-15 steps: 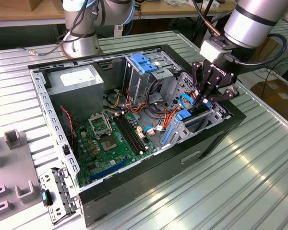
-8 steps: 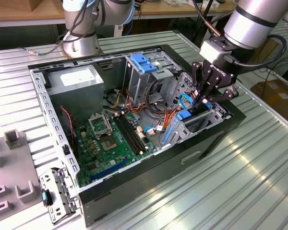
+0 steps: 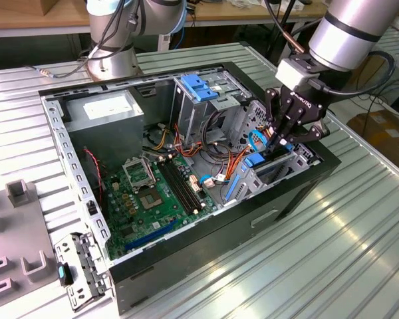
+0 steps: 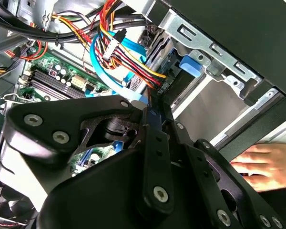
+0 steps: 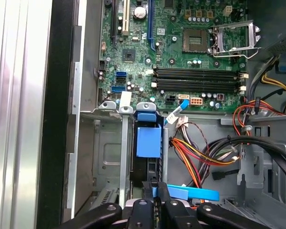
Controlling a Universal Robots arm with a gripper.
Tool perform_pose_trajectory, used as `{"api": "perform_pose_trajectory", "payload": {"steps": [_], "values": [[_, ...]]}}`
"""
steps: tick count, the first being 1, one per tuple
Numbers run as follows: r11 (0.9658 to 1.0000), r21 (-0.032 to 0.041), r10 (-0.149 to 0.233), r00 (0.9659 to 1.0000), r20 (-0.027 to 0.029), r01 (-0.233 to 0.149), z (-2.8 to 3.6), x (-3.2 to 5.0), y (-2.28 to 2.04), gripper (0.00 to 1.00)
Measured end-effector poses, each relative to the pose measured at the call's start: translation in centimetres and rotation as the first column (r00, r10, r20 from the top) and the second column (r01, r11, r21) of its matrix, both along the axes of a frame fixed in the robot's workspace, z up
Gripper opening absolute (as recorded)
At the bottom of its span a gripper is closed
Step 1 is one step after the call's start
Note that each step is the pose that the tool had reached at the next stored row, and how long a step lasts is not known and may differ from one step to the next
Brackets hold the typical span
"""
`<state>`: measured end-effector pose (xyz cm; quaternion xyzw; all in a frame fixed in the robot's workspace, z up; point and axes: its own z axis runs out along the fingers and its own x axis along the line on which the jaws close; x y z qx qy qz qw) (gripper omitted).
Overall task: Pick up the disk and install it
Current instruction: 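Insert the second disk wire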
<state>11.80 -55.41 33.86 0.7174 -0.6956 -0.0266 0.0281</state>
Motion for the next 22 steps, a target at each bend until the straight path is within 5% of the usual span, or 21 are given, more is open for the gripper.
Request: {"api": "perform_pose_trajectory", "payload": {"steps": [6,10,13,15,22], "values": [[1.0,0.0038,0.0,1.0,0.0002,0.0,0.3,0.04,0.0,0.17],[1.0,0.0009,0.0,1.0,0.0,0.0,1.72,0.06,-0.01,0.23],[1.0,0.0009,0.0,1.0,0.0001,0.0,1.79,0.07,-0.01,0.22],[1.0,0.0006,0.0,1.0,0.0,0.0,1.85,0.07,-0.01,0.11],[1.0,0.0007,0.0,1.0,0.0,0.0,2.03,0.07,0.0,0.11]]}}
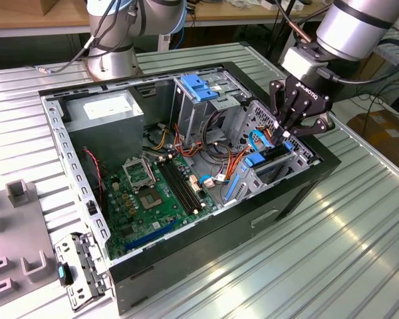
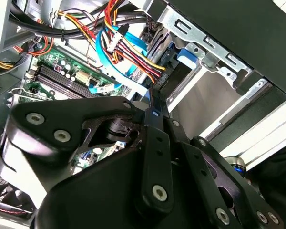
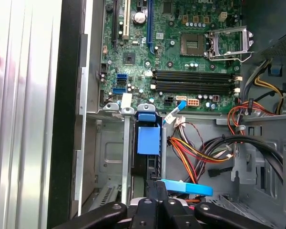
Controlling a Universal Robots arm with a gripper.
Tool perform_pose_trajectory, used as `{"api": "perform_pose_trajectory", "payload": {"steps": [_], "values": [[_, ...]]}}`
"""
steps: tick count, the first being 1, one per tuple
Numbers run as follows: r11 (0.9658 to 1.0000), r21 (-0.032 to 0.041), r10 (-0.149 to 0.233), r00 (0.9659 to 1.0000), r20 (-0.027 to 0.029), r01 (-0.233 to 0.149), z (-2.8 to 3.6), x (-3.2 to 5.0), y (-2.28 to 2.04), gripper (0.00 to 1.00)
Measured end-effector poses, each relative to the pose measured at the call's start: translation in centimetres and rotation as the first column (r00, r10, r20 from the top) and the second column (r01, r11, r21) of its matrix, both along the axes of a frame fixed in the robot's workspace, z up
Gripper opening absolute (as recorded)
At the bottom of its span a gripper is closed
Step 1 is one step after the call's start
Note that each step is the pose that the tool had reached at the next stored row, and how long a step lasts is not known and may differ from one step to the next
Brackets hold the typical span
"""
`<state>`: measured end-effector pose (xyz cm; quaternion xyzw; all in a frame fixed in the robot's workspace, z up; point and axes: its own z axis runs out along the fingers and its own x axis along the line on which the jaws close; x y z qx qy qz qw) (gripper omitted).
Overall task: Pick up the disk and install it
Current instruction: 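Insert the second disk wire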
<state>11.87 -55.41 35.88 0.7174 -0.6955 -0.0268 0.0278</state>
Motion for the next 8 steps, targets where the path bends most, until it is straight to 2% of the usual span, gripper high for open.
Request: {"api": "perform_pose_trajectory", "payload": {"steps": [8], "values": [[1.0,0.0001,0.0,1.0,0.0,0.0,0.19,0.0,0.0,0.11]]}}
